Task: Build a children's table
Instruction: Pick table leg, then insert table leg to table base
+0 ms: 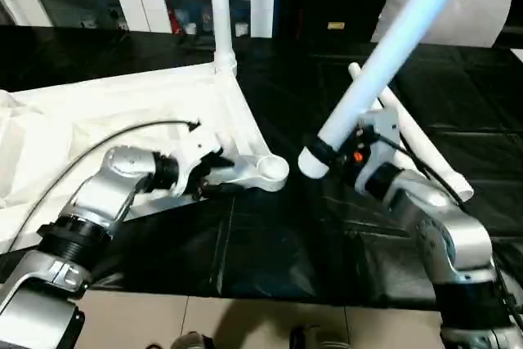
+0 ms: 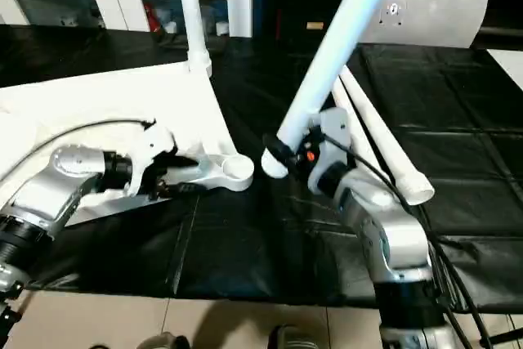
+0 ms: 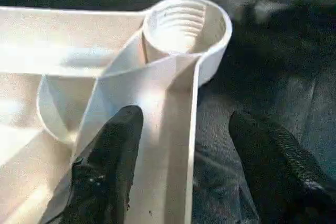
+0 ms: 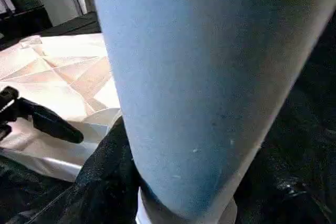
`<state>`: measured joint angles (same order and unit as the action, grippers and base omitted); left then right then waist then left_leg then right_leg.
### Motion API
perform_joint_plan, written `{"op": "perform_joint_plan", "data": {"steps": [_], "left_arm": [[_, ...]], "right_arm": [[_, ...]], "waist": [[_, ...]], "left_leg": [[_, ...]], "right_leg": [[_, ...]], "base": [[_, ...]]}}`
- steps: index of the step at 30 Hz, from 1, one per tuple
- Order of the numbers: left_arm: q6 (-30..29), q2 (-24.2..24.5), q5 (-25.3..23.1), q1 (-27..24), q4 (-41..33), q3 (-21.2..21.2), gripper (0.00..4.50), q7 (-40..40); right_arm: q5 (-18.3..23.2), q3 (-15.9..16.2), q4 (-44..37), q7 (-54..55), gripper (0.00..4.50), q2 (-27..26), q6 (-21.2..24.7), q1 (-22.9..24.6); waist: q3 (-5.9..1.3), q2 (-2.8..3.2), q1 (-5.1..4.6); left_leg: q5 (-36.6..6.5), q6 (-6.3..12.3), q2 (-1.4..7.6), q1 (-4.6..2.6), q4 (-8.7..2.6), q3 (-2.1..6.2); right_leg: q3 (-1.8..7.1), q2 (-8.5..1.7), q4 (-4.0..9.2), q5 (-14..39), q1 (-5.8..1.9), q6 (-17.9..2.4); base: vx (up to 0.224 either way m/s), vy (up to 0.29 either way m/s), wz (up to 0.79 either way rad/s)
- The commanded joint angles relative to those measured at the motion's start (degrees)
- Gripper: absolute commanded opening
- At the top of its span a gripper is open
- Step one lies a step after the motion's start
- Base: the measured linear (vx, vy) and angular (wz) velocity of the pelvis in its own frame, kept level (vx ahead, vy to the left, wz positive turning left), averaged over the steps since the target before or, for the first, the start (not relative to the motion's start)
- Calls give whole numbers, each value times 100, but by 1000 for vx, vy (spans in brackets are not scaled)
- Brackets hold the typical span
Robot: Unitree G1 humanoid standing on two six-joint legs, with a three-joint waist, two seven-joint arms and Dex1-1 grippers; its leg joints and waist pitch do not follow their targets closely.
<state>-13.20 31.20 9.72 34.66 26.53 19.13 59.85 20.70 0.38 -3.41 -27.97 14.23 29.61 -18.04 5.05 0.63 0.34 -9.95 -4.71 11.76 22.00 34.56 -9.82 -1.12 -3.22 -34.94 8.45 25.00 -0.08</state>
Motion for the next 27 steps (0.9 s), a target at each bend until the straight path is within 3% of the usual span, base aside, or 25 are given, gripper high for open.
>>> {"op": "perform_joint_plan", "data": {"steps": [1, 6, 11, 27], "left_arm": [[267, -44, -144, 126, 208, 4, 263, 75], [550, -144, -260, 204, 603, -29, 216, 90], [751, -233, -313, 281, 959, -96, 177, 82], [992, -108, -491, 220, 1181, -102, 40, 342]], "right_arm": [[46, -30, -124, -22, 192, 37, -12, -11], [31, -19, -113, -38, 192, 30, -14, -15], [28, 6, -111, -78, 192, 38, -16, -26], [-24, 32, -97, -153, 192, 87, -70, 0]], "waist": [[-380, 73, 12], [-398, 62, 18], [-418, 62, 22], [-446, 92, 22]], "left_leg": [[-1656, -139, -8, -119, -415, -9], [-1629, -134, -12, -119, -413, -10], [-1563, -122, 1, -112, -409, -12], [-1655, -159, 7, -119, -416, -5]], "right_leg": [[134, -232, 471, 1900, -326, -999], [140, -235, 482, 1930, -328, -966], [148, -249, 456, 1728, -341, -1074], [150, -254, 464, 1821, -344, -1087]], "base": [[0, 0, 0], [0, 0, 0], [0, 0, 0], [0, 0, 0]]}}
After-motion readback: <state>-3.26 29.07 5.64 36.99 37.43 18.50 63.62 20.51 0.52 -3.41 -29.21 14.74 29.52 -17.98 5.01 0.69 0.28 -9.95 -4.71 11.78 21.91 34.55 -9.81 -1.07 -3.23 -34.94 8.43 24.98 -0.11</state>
